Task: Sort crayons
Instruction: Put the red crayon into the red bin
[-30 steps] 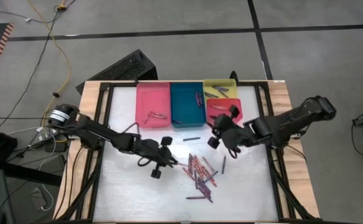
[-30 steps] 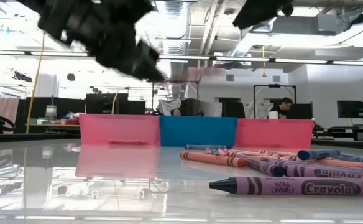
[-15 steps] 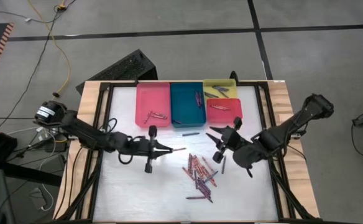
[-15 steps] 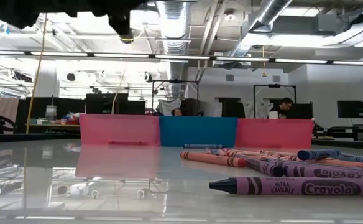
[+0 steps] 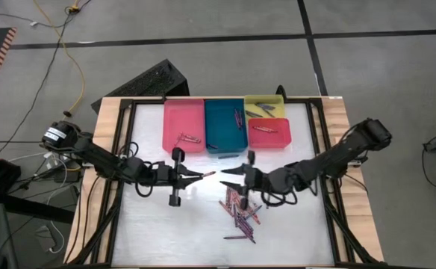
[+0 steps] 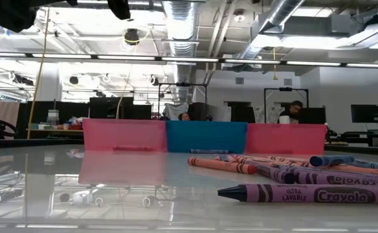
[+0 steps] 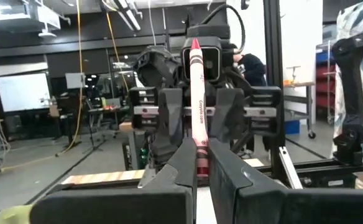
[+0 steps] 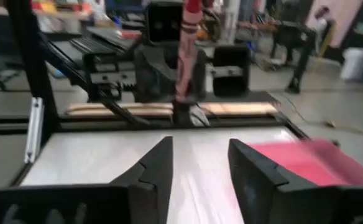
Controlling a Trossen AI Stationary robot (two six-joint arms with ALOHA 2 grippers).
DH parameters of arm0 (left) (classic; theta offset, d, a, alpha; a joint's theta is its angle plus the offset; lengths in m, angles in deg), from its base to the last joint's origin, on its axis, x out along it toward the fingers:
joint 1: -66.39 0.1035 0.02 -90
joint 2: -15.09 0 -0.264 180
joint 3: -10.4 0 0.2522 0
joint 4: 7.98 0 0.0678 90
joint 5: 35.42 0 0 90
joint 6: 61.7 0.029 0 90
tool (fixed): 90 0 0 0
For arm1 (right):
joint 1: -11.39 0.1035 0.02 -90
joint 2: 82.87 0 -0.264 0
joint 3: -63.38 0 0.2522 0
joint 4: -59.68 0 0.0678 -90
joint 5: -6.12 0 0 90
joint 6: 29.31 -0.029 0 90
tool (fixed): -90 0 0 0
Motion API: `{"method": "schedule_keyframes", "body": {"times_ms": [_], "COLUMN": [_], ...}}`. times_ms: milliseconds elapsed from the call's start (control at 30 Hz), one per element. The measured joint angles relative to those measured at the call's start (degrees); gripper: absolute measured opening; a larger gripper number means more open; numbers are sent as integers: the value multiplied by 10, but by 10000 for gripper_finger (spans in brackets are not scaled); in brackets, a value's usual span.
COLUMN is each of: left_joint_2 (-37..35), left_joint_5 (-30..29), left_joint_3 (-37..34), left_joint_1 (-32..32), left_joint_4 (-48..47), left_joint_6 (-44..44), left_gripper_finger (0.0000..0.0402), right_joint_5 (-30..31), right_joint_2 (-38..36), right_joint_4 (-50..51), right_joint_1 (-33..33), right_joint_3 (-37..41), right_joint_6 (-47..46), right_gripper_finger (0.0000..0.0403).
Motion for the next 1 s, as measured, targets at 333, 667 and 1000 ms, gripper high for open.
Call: {"method": "schedule_keyframes", "body": {"times_ms": [333,667,1000], "left_joint_2": [0,0,0], "left_joint_5": [-10,-24,-28], "left_joint_3": [0,0,0], "left_joint_1": [-9,-9,-7], "left_joint_4": [4,0,-4], "left_joint_6": [21,28,28], "left_gripper_finger": [6,6,6], "right_joint_5": [-126,-172,-200], "right_joint_2": [25,28,64], "right_joint_4": [-110,-159,-200], "right_joint_1": [-43,-58,-83], "right_joint_3": [0,0,-10], "right_joint_6": [21,32,30], "right_gripper_finger": [233,234,234]}}
